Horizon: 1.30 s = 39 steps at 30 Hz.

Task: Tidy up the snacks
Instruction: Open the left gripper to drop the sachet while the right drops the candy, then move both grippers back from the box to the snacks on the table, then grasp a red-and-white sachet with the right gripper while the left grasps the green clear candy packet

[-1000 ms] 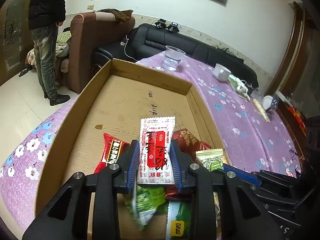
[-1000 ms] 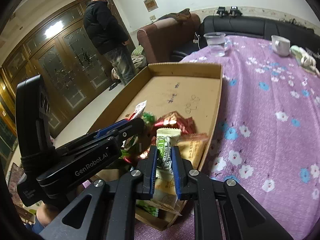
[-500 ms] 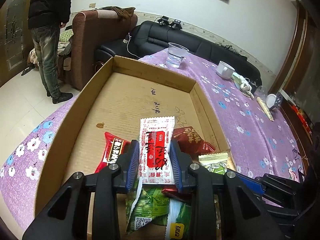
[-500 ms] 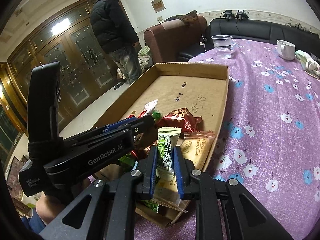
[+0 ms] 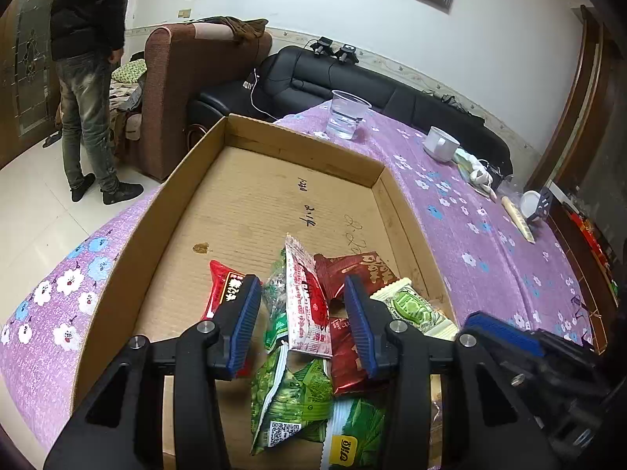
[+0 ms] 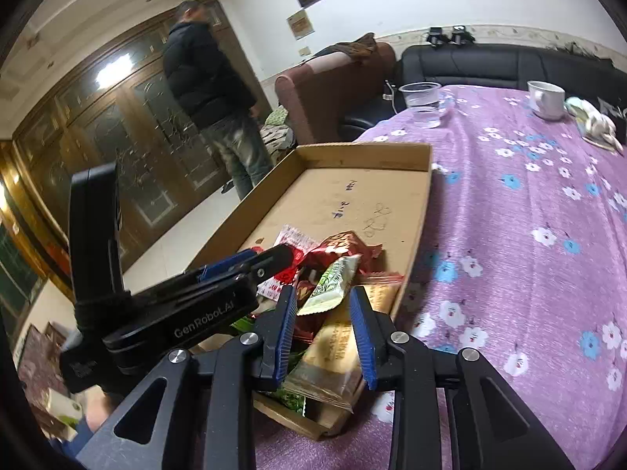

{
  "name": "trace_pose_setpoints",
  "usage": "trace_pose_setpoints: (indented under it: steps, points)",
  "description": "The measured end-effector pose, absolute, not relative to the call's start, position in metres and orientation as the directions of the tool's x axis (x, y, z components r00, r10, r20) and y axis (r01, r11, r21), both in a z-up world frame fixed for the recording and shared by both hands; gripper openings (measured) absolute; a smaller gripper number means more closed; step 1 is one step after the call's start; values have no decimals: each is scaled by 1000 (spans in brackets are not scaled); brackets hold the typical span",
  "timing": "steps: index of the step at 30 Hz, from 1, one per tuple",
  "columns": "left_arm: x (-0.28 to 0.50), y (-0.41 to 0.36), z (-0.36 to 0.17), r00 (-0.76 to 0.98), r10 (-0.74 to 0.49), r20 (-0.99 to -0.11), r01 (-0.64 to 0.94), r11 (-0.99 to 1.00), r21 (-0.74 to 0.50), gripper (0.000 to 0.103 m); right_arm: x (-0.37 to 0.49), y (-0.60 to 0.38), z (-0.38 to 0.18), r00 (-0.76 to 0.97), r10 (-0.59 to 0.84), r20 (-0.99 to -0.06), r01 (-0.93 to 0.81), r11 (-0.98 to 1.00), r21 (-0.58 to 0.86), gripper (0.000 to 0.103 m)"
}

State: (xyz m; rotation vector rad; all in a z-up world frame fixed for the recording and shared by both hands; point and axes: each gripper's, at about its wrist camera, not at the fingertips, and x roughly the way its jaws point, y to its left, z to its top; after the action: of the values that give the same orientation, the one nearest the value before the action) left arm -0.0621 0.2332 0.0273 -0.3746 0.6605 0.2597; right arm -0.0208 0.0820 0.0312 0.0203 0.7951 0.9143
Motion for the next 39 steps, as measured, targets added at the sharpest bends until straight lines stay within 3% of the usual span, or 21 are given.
trace_pose_setpoints:
  steps: [13,20,25,29,34,39]
  points:
    - [-68,231,30,767,141,-626,-359,902,-237,43,-20,6,61,405,702,-586,-601,687,407,33]
    - [-78,210,48,798,126,-590,-310,924,-223,43,-10,-80,62,505,610,-611,-496,784,373,34]
    - [-78,181,67,825,90,-558,-231,955,-187,43,9,-173,56,575,474,-667,-315,880,355,34]
    - [-73,155,67,821,19,-571,-149,972,-183,43,22,-227,47,593,284,-753,-171,959,227,38]
    - [-69,121,64,806,-47,-589,-58,986,-157,42,32,-245,26,563,153,-812,-140,986,88,39]
    - [-71,92,64,795,-87,-601,17,992,-121,42,39,-247,8,550,104,-828,-120,992,45,39]
